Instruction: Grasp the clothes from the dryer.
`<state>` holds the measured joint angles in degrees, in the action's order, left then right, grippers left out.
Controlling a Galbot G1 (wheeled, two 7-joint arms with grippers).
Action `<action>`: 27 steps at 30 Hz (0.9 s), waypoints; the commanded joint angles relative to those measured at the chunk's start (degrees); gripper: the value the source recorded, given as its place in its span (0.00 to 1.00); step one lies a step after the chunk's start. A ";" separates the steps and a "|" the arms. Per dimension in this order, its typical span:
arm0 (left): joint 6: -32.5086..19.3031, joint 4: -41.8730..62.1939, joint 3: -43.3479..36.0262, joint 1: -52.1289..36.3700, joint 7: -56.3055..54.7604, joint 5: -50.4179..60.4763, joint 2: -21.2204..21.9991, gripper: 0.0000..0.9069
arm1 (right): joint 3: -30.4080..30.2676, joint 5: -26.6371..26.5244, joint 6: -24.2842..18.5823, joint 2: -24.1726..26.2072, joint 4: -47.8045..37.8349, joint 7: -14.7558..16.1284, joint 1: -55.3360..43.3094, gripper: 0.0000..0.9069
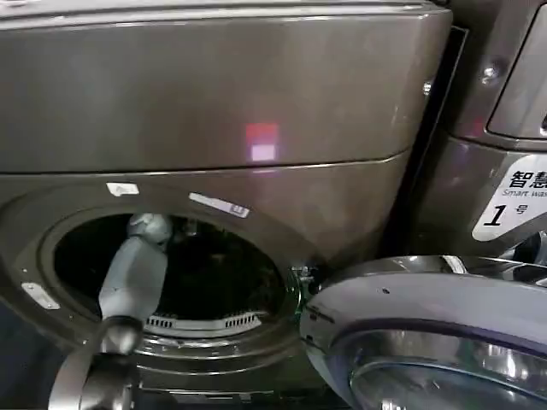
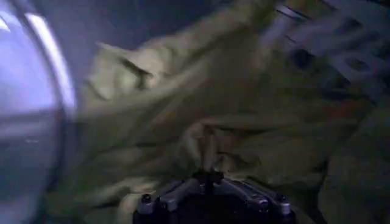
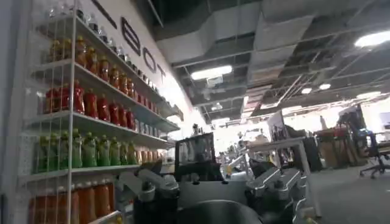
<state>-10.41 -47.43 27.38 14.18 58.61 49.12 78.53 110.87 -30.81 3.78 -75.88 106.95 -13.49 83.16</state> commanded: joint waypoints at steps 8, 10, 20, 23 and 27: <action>25.02 -13.45 0.52 5.22 -52.23 -36.64 4.62 0.00 | -1.12 -0.10 -0.17 0.12 1.40 -0.01 -0.40 1.00; 26.67 -15.42 0.75 6.57 -55.71 -39.15 5.16 0.00 | -0.97 -0.09 0.25 0.06 1.68 0.26 -0.25 1.00; 28.29 -18.26 1.44 8.84 -59.54 -43.56 5.83 0.00 | -1.08 1.18 -0.58 0.20 1.56 0.09 0.53 1.00; 28.08 -18.03 1.35 8.77 -59.29 -43.67 5.95 0.00 | -0.66 1.19 -0.71 0.08 1.41 0.13 1.01 1.00; 27.79 -17.84 1.22 8.76 -59.00 -43.50 6.00 0.00 | -0.45 1.20 -1.15 0.08 1.05 0.19 1.24 1.00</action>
<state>14.86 -63.19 28.64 21.83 4.67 10.13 84.13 110.24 -29.85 3.06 -75.74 108.18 -13.41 84.04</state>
